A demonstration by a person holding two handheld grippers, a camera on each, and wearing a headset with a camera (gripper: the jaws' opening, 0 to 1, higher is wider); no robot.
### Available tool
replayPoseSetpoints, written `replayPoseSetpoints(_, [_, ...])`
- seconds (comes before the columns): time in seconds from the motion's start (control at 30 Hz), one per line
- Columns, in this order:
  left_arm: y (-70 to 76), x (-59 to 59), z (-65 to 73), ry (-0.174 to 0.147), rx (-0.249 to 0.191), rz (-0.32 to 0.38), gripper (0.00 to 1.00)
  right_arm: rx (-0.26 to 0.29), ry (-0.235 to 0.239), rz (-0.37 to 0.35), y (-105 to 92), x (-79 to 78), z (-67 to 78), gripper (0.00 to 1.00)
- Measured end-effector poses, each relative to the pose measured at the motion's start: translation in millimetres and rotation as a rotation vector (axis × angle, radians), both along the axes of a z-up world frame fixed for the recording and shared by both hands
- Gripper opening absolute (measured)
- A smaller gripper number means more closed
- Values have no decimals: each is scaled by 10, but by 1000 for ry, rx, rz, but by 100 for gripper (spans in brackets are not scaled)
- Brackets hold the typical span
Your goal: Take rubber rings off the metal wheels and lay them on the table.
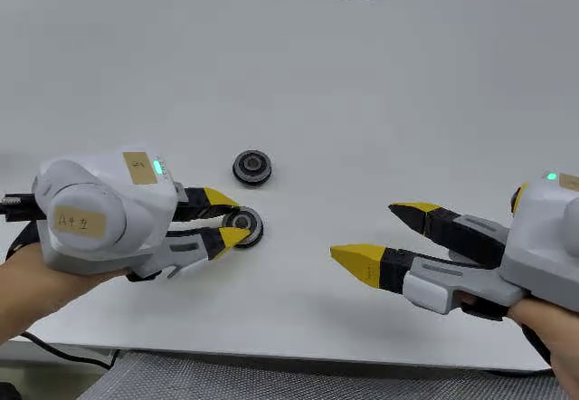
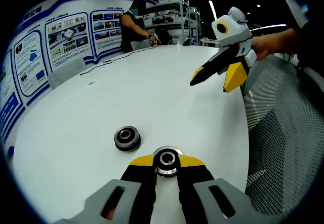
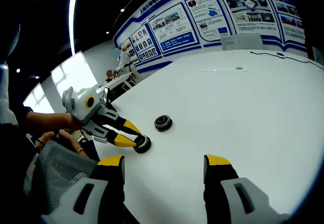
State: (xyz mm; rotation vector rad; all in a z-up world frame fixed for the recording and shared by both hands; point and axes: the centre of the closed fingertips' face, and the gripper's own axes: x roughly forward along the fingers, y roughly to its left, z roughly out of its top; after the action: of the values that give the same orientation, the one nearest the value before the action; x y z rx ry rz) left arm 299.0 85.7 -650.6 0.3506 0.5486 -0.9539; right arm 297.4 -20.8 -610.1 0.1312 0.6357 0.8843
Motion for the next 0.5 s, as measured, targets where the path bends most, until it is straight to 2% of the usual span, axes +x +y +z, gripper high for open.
replayPoseSetpoints(0.27, [-10,0,-3,4,11,-10,14,11,2,5,35,-8,12,64])
replayPoseSetpoints(0.5, [-19,3,-5,8,27,-11,13,41,9,35,172,-22,40,63])
